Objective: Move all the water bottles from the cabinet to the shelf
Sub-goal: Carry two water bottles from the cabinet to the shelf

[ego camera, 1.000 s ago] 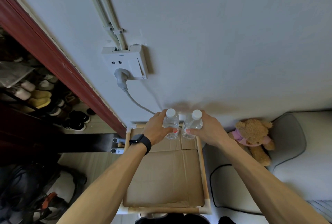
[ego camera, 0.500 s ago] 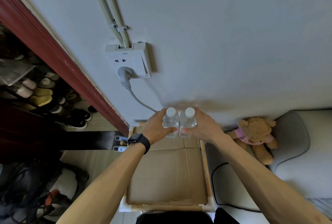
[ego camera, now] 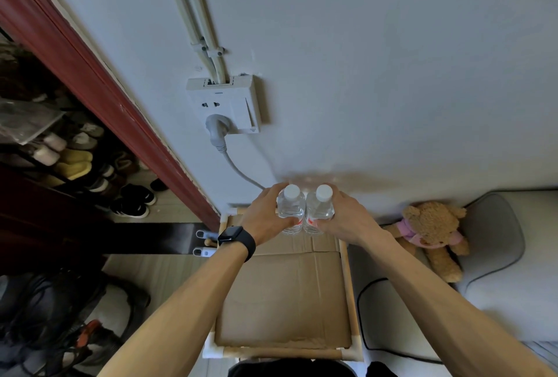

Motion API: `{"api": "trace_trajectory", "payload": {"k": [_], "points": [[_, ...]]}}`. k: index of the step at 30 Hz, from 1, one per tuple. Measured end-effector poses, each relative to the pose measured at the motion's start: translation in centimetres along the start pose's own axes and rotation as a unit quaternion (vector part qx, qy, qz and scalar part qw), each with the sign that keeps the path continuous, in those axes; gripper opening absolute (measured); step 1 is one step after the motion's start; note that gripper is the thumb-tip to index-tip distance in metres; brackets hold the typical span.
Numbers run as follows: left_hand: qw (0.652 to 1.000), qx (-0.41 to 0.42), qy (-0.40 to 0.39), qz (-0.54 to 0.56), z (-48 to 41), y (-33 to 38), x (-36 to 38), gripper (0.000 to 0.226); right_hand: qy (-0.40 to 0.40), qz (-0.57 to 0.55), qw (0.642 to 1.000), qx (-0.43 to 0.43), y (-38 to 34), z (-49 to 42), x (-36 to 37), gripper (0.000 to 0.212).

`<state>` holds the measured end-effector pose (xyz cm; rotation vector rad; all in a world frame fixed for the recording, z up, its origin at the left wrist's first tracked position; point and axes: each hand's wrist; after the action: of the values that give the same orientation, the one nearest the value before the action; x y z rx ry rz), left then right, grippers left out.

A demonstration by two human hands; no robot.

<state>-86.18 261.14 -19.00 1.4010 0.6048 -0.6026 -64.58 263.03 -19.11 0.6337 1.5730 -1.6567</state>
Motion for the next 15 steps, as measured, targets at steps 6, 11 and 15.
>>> {"api": "trace_trajectory", "payload": {"k": [6,11,15], "points": [[1.000,0.000,0.017,-0.007,0.5,0.2,0.2,0.072,-0.001,0.015,1.000,-0.007,-0.1,-0.1,0.2,0.073],[1.000,-0.007,0.018,-0.001,1.0,0.8,0.1,0.074,-0.016,0.024,1.000,0.003,-0.4,0.0,-0.2,0.080],[1.000,-0.010,0.018,0.011,1.7,1.0,0.1,0.077,-0.028,0.018,0.999,0.005,-0.2,0.4,-0.8,0.100]]}}
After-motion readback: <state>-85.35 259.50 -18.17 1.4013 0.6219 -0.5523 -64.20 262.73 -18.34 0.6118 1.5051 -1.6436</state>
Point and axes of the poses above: each hand's wrist, its own z-axis away from the middle knuckle, its own x-axis out of the palm, y = z × x, and after that the axes turned 11 degrees about y, right-handed
